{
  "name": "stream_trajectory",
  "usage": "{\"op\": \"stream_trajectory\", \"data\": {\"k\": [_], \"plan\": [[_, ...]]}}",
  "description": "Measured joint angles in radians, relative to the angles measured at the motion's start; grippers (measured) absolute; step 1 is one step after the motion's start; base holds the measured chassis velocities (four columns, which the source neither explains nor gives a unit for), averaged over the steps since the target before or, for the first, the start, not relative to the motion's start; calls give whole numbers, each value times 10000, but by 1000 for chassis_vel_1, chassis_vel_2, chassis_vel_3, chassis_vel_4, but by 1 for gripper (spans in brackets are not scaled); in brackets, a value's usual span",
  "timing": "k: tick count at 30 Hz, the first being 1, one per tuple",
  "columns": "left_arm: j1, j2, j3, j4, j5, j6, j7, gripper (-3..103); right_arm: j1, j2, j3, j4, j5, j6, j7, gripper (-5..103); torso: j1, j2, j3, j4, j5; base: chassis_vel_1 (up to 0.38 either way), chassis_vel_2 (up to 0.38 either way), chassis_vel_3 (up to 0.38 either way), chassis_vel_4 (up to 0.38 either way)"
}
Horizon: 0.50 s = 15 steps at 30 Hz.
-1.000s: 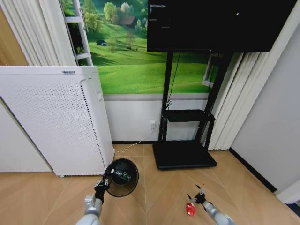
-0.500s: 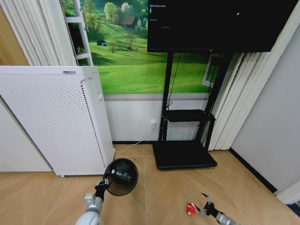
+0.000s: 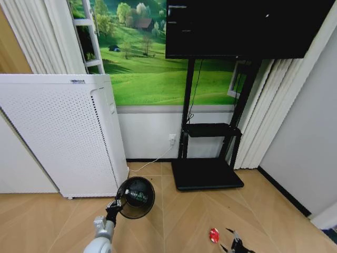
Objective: Pick up the trash bin and place the garbage on the floor into it.
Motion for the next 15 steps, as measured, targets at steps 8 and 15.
{"op": "stream_trajectory", "data": {"k": [8,15], "plan": [[186,208,-163,-285,-110,52,-18,3,127,611,-187,-349,-419,-19,164,100,0,0,0,1,6,0,0,0,0],[239,321,-264,-357,-209,68,-27,3,570,930,-247,-891,-518,-167,473,100,0,-1,0,1,3,0,0,0,0]]}}
